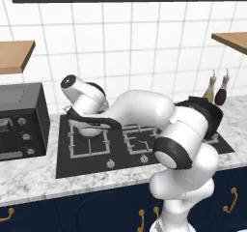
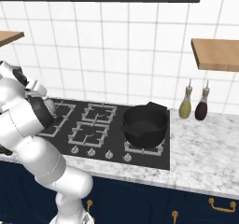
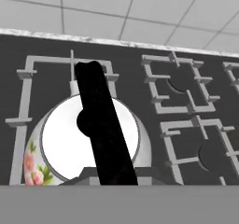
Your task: Pick the kettle from the counter and place it on a stove burner. Then turn the burner on.
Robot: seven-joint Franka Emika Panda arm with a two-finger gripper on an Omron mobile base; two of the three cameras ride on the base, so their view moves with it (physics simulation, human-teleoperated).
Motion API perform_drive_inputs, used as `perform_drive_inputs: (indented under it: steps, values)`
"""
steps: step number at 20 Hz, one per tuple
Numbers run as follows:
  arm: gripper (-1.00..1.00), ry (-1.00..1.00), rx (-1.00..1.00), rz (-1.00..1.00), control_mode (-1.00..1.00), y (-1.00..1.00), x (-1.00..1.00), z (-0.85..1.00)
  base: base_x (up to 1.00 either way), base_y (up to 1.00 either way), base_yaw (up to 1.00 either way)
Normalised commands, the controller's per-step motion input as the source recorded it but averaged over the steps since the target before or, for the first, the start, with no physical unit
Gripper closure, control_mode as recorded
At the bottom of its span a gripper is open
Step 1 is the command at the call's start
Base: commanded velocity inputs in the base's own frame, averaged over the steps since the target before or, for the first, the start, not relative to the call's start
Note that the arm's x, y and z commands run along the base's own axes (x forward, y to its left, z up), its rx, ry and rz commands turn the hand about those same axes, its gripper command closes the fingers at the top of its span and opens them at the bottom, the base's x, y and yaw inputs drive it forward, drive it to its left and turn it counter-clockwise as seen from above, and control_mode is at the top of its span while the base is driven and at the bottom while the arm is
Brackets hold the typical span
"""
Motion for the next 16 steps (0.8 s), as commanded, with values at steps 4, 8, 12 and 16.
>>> perform_drive_inputs:
  steps: [4,8,12,16]
  values:
    - [1.00,-0.21,-0.02,0.00,-1.00,0.00,0.16,-0.44,0.00,0.00,0.00]
    - [1.00,-0.13,0.00,0.00,-1.00,0.00,0.13,-0.56,0.00,0.00,0.00]
    - [1.00,-0.03,0.00,0.00,-1.00,0.00,0.20,-0.45,0.00,0.00,0.00]
    - [1.00,-0.03,0.00,-0.01,-1.00,0.00,0.41,-0.28,0.00,0.00,0.00]
